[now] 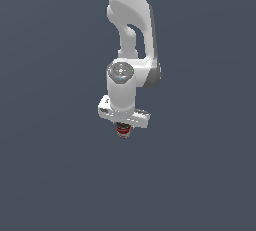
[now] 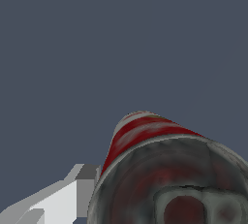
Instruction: Pick up the object and move it to a goal position.
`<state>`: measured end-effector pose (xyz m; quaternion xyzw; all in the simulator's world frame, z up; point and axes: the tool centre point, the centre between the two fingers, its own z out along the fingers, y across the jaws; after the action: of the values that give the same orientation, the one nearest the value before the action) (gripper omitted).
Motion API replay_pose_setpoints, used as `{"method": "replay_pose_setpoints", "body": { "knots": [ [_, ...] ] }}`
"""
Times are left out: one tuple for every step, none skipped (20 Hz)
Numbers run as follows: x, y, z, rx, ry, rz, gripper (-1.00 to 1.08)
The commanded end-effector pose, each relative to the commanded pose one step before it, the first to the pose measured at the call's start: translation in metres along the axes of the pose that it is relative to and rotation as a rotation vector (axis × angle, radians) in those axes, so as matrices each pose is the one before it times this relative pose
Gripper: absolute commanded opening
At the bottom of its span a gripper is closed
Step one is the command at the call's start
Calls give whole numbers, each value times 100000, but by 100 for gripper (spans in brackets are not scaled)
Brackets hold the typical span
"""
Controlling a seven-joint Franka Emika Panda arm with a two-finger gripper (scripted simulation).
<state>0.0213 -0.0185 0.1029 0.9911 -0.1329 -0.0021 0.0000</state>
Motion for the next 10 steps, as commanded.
{"method": "replay_pose_setpoints", "body": {
  "knots": [
    [1681, 1294, -949, 94, 392, 7, -100],
    [561, 447, -254, 0, 0, 0, -100],
    [509, 399, -227, 0, 0, 0, -100],
    [461, 354, -203, 0, 0, 0, -100],
    [418, 316, -182, 0, 0, 0, -100],
    [377, 283, -163, 0, 0, 0, -100],
    [340, 281, -163, -33, 33, 51, -100],
    [300, 222, -129, 0, 0, 0, -100],
    [263, 193, -112, 0, 0, 0, -100],
    [228, 164, -96, 0, 0, 0, -100]
  ]
}}
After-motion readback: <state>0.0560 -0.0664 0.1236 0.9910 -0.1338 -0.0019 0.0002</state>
